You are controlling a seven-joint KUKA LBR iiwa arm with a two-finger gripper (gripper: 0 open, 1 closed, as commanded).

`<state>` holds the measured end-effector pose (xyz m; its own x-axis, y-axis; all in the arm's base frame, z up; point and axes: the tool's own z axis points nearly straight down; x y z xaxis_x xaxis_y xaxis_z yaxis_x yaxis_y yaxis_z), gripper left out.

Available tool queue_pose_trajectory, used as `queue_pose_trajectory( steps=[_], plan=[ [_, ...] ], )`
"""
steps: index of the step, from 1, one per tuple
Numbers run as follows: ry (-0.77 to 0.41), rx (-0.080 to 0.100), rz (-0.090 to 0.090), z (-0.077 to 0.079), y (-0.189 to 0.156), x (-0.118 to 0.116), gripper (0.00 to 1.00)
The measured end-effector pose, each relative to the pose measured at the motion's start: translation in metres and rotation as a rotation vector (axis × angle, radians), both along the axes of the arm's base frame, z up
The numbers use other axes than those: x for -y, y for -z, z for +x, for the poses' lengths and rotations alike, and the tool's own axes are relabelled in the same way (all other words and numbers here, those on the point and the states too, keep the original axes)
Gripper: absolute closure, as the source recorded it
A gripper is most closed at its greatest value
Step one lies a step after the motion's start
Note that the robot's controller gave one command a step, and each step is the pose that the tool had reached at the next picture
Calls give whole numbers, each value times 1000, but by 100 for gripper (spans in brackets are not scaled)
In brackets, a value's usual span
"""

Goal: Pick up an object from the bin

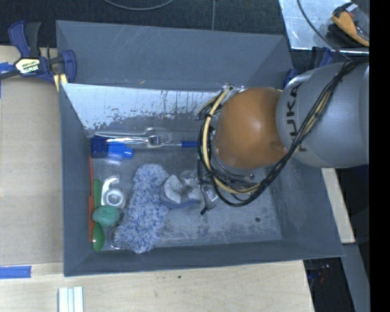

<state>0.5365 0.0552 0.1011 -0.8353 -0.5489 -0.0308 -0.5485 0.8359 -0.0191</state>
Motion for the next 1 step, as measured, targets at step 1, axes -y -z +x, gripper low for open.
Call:
queue_pose_trajectory(
  steps=[1],
  plan=[
    [-9,3,0,0,-44,0,100]
  ],
)
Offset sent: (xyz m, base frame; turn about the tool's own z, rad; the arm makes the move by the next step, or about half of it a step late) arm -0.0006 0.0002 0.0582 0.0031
